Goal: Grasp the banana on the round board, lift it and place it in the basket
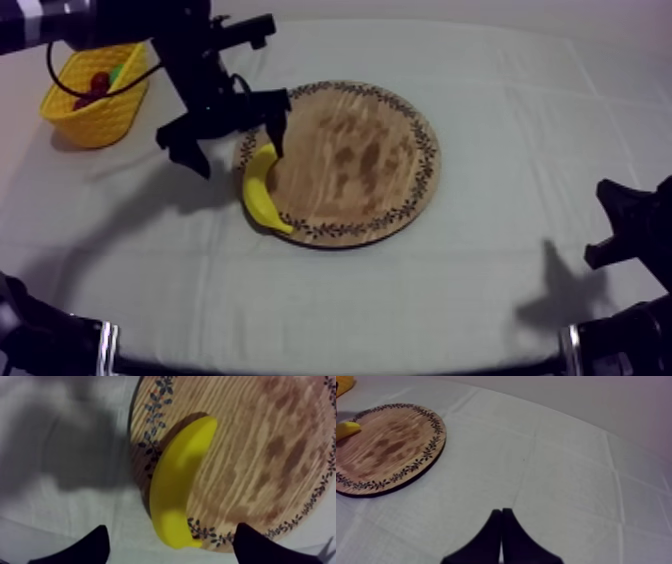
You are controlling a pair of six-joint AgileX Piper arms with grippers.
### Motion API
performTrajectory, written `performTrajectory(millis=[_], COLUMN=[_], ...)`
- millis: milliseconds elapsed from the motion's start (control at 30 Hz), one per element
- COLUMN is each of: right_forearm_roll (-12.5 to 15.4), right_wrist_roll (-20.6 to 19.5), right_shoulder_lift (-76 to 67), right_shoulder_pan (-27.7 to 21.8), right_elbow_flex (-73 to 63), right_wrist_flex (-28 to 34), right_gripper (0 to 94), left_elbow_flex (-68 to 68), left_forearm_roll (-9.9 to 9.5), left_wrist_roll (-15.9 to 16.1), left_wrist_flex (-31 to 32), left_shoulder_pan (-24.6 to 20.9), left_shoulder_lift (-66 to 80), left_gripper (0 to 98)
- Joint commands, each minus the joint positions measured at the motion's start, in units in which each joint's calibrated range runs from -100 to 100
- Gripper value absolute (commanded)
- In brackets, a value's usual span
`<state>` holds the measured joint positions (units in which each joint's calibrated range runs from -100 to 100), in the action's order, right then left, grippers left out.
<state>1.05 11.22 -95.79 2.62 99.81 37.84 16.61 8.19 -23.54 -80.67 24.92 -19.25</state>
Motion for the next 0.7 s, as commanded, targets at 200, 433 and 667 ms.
performTrajectory(millis=[200,433,667], right_forearm_roll=[0.00,0.00,0.00], right_wrist_roll=[0.04,0.04,0.04], right_shoulder_lift=[0.03,0.03,0.03], right_shoulder_pan=[-0.01,-0.01,-0.01], right_elbow_flex=[-0.03,-0.03,-0.03], right_wrist_flex=[-0.02,-0.02,-0.02], right_gripper=[0.2,0.2,0.2], left_elbow_flex=[-0.08,-0.34,-1.58], left_forearm_roll=[1.00,1.21,1.43], left_wrist_roll=[2.02,2.62,2.87], left_wrist_flex=[1.55,1.81,1.43], left_shoulder_pan=[-0.62,-0.66,0.13], left_shoulder_lift=[-5.92,-9.24,-11.90], left_gripper=[88.3,82.5,73.7])
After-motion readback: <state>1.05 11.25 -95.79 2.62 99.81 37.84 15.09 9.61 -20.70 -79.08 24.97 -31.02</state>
